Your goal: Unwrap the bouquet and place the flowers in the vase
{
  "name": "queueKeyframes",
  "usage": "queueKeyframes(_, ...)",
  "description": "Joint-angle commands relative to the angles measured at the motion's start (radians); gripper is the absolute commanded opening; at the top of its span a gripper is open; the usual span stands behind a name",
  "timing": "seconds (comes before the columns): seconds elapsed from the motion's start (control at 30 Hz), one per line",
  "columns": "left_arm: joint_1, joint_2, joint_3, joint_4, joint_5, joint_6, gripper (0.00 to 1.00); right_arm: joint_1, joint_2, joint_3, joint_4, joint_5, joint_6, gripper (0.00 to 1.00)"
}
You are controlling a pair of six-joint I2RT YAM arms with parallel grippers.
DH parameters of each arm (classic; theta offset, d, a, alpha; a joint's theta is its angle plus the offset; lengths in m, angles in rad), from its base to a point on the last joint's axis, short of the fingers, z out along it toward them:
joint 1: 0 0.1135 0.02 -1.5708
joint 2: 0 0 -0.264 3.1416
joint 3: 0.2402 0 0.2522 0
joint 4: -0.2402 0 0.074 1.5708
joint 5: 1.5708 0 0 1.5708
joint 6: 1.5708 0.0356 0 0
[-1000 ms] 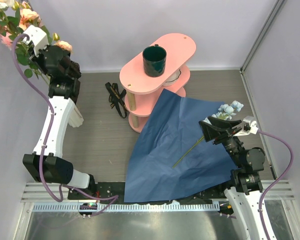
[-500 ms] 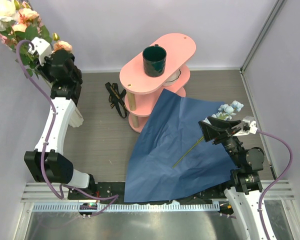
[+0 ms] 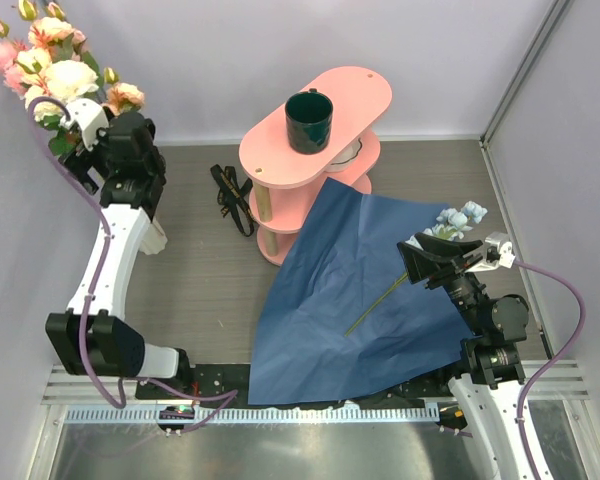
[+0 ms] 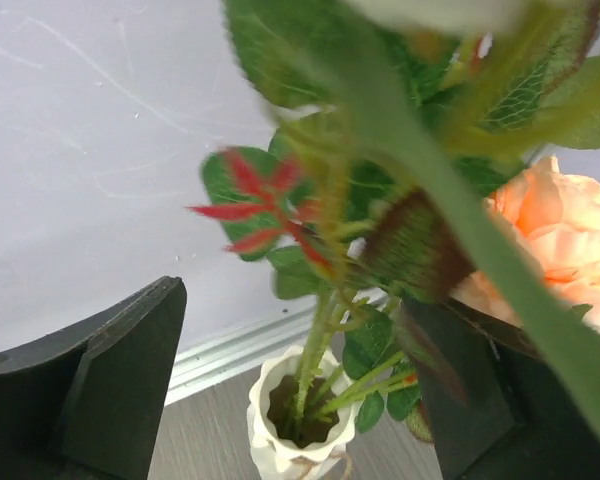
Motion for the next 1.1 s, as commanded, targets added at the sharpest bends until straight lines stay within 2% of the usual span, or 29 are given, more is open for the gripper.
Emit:
queueKeyframes(0.0,0.007,-0.129,-0.003,-0.201,0.101,-0.265,0.95,0.006,0.015,0.001,0.032,0.024,0.006,0.64)
queueKeyframes(0.1,0.007,-0.2,-0.028,-0.308,0.208,-0.373,0.98,0.006,0.032,0.004,0.027,0.03,0.003,0.64)
queueKeyframes(0.2,0.007,-0.276,-0.059,-0.342,0.326,-0.423,0.95,0.006,0.05,0.005,0.02,0.032,0.0,0.64)
queueKeyframes(0.27,0.007,-0.341,-0.082,-0.33,0.486,-0.44,0.92,0.006,0.062,0.005,0.018,0.033,0.0,0.64)
queueKeyframes(0.3,0.007,-0.367,-0.107,-0.298,0.546,-0.44,0.91,0.006,0.076,0.007,0.02,0.036,0.0,0.64)
queueKeyframes(0.33,0.005,-0.39,-0.126,-0.265,0.696,-0.437,0.9,0.006,0.084,0.008,0.018,0.038,-0.002,0.64)
queueKeyframes(0.4,0.007,-0.456,-0.19,-0.13,0.854,-0.431,0.89,0.004,0.099,0.019,0.001,0.053,-0.008,0.64)
queueKeyframes(0.43,0.007,-0.47,-0.207,-0.087,0.99,-0.434,0.88,0.006,0.121,0.022,-0.014,0.058,-0.014,0.64)
queueKeyframes(0.5,0.005,-0.491,-0.223,0.025,1.131,-0.456,0.88,0.006,0.139,0.028,-0.023,0.07,-0.016,0.64)
queueKeyframes(0.53,0.005,-0.487,-0.217,0.048,1.185,-0.463,0.88,0.006,0.165,0.033,-0.037,0.084,-0.02,0.64)
queueKeyframes(0.57,0.004,-0.479,-0.205,0.07,1.345,-0.474,0.88,0.006,0.177,0.036,-0.046,0.091,-0.02,0.64)
queueKeyframes(0.63,-0.008,-0.439,-0.159,0.128,1.492,-0.509,0.87,0.006,0.226,0.062,-0.099,0.134,-0.025,0.64)
queueKeyframes(0.67,-0.013,-0.424,-0.145,0.148,1.613,-0.529,0.87,0.006,0.246,0.082,-0.12,0.156,-0.028,0.64)
queueKeyframes(0.73,-0.041,-0.387,-0.128,0.249,1.727,-0.592,0.85,0.004,0.276,0.099,-0.188,0.194,-0.023,0.63)
queueKeyframes(0.77,-0.062,-0.373,-0.128,0.283,1.765,-0.604,0.85,0.004,0.309,0.119,-0.21,0.229,-0.014,0.63)
queueKeyframes(0.83,-0.175,-0.334,-0.102,0.31,1.831,-0.57,0.86,0.006,0.34,0.135,-0.28,0.265,0.006,0.63)
queueKeyframes(0.87,-0.229,-0.32,-0.065,0.258,1.844,-0.525,0.85,0.006,0.366,0.145,-0.302,0.303,0.039,0.63)
queueKeyframes(0.9,-0.352,-0.303,-0.045,0.219,1.842,-0.479,0.85,0.006,0.381,0.148,-0.324,0.33,0.065,0.63)
queueKeyframes(0.93,-0.413,-0.269,-0.025,0.183,1.842,-0.379,0.86,0.004,0.395,0.145,-0.362,0.355,0.089,0.63)
queueKeyframes(0.97,-0.468,-0.255,0.004,0.124,1.844,-0.337,0.85,0.006,0.433,0.145,-0.386,0.415,0.113,0.63)
queueKeyframes(1.0,-0.561,-0.241,0.013,0.11,1.845,-0.301,0.85,0.004,0.453,0.148,-0.413,0.432,0.148,0.62)
queueKeyframes(1.07,-0.666,-0.221,0.023,0.049,1.833,-0.202,0.85,0.004,0.501,0.149,-0.471,0.455,0.173,0.61)
